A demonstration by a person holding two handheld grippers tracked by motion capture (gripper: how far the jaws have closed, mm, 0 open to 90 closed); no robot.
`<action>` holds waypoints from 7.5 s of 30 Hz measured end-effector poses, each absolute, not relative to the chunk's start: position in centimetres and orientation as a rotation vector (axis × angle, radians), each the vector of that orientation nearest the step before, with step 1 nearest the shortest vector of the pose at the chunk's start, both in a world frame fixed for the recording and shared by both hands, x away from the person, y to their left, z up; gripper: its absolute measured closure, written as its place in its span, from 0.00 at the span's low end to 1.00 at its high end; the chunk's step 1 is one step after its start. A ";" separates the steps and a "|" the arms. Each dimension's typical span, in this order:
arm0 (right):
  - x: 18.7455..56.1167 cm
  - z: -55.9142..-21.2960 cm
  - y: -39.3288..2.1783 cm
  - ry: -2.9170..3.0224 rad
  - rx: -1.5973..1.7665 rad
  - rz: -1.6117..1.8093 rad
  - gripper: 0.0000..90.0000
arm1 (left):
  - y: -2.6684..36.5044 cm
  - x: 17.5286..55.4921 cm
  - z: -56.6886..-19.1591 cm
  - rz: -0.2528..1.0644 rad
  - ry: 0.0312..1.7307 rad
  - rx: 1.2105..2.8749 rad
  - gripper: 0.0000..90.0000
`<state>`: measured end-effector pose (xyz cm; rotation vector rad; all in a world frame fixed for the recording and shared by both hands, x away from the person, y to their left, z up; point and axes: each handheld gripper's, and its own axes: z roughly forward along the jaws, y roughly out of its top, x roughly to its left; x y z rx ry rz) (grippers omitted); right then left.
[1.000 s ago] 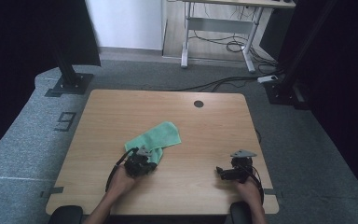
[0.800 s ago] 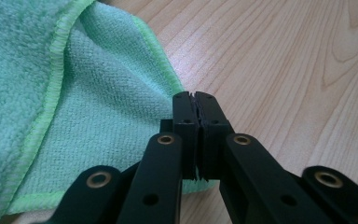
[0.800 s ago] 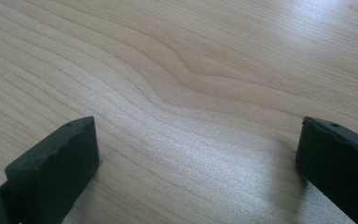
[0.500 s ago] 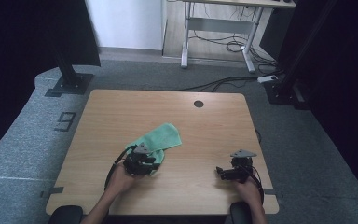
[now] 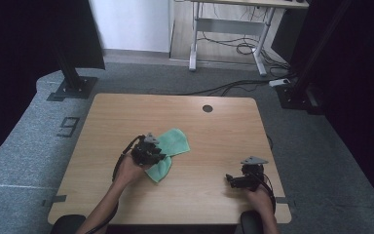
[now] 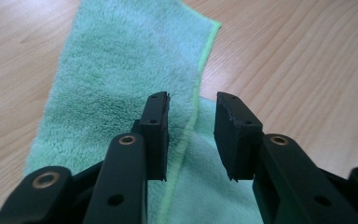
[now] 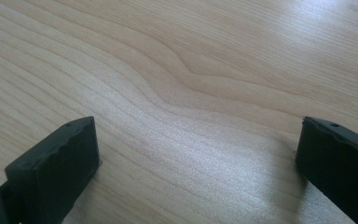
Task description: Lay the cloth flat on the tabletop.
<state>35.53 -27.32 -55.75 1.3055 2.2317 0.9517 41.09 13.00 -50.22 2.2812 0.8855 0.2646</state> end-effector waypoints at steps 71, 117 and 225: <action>37.8 -52.7 -16.6 2.504 1.015 1.208 0.42 | 16.3 43.3 -47.5 0.325 0.974 2.193 0.96; 40.6 -54.3 -6.2 2.655 0.860 1.168 0.88 | 18.9 43.3 -47.9 0.349 1.023 2.145 0.96; 40.5 -51.8 -15.0 2.574 0.981 1.156 0.58 | 20.4 44.2 -51.8 0.346 1.135 2.184 0.97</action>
